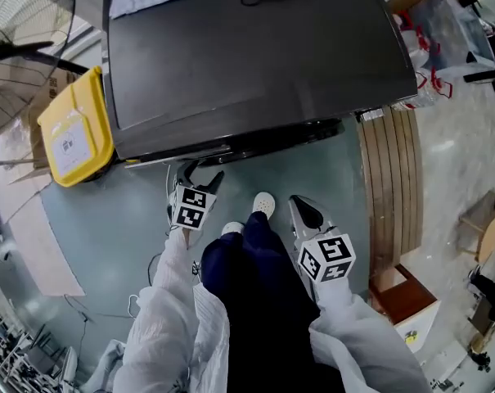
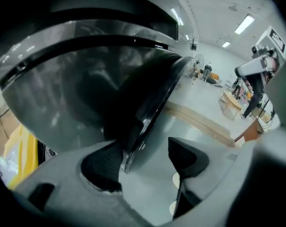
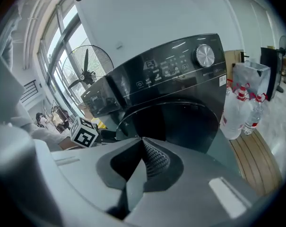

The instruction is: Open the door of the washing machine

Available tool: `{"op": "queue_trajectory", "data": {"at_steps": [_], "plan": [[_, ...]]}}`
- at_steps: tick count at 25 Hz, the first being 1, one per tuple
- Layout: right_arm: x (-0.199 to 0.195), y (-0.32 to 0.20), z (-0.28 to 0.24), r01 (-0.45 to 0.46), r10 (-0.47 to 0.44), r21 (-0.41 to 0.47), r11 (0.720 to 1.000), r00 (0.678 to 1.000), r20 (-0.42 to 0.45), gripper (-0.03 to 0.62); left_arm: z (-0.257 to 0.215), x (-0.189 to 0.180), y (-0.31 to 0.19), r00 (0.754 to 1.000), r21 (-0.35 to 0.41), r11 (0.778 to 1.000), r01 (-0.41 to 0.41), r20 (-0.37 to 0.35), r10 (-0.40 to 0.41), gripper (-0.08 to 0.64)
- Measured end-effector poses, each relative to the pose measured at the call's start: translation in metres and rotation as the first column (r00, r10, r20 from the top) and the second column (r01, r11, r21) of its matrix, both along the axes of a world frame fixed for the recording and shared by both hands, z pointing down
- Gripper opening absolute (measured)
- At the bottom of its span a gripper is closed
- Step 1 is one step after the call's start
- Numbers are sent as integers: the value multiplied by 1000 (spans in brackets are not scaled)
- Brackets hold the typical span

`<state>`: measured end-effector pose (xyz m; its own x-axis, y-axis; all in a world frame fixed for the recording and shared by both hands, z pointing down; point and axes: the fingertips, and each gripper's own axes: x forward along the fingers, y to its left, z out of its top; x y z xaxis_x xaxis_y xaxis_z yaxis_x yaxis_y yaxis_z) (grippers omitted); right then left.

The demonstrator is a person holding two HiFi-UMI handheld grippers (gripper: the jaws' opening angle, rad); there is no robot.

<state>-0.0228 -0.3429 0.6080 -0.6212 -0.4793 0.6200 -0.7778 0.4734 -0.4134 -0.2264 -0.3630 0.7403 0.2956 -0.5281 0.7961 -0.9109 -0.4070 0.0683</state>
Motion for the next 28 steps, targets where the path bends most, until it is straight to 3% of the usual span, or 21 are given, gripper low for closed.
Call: {"op": "queue_trajectory", "data": {"at_steps": [10,21,28], "plan": [[9,-30,27,6,-6,-43,999,1000,8,9,23,-1,-12,992,-54,996,-71,101,77,195],[7,-5,25,-28,28,-37,999,1000,-5,9,25,0,-6,992,-51,996,-76,100,81,187],[2,30,15,-79,78,-29,996,997,-20,9,25,5,15,991,-65,991,-116,62,120,166]]}}
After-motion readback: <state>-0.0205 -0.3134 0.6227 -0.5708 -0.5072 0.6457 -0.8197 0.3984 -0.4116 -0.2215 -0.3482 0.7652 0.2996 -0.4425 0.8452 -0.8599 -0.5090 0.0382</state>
